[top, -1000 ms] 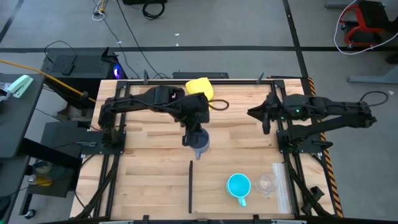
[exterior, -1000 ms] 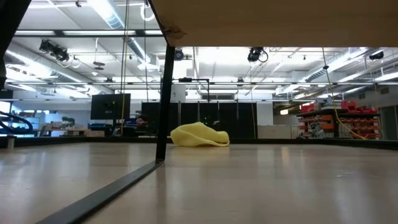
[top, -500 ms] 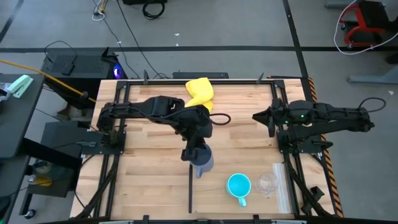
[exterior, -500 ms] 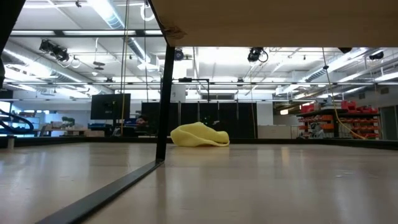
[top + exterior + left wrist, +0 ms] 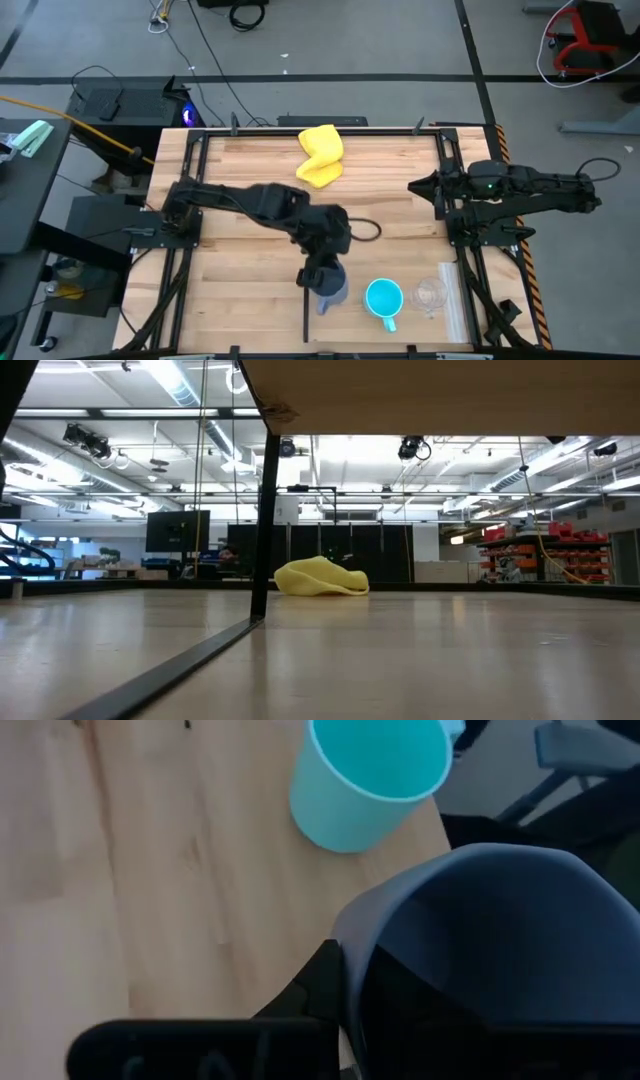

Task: Stack small to large cups/mugs on shelf
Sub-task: Put the violet mug on the shelf

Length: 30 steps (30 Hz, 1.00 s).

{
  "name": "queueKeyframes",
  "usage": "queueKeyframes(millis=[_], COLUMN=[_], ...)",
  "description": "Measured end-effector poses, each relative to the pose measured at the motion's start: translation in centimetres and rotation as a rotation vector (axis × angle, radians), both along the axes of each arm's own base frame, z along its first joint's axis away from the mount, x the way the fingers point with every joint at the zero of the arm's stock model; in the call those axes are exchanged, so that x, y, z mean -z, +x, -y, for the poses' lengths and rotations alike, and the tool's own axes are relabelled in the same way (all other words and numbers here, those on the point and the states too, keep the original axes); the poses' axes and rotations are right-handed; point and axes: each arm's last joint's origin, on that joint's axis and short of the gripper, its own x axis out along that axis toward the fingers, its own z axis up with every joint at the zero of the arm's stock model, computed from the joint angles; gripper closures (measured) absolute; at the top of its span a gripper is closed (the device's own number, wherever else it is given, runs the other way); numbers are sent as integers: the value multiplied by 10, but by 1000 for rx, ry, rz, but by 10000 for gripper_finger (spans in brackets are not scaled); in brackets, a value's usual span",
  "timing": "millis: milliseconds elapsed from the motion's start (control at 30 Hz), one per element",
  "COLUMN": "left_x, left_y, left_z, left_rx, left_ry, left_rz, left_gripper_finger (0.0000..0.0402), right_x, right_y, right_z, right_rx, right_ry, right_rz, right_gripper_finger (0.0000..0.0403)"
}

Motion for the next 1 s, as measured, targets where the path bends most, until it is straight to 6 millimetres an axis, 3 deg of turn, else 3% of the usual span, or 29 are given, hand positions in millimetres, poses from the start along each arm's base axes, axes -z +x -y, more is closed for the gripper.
queueKeyframes(millis=[133, 400, 1000], left_x=[19, 38, 40], left_y=[12, 25, 24], left_z=[9, 13, 20], left_rx=[18, 17, 7], left_ry=[8, 14, 52], left_rz=[-41, -71, -63], left_gripper_finger=[375, 375, 375], right_x=[1, 2, 3], right_y=[1, 4, 8], right_z=[0, 0, 0], right_rx=[0, -1, -6], right_ry=[-1, -4, -15], right_rz=[-8, -22, -47], right_gripper_finger=[337, 337, 337])
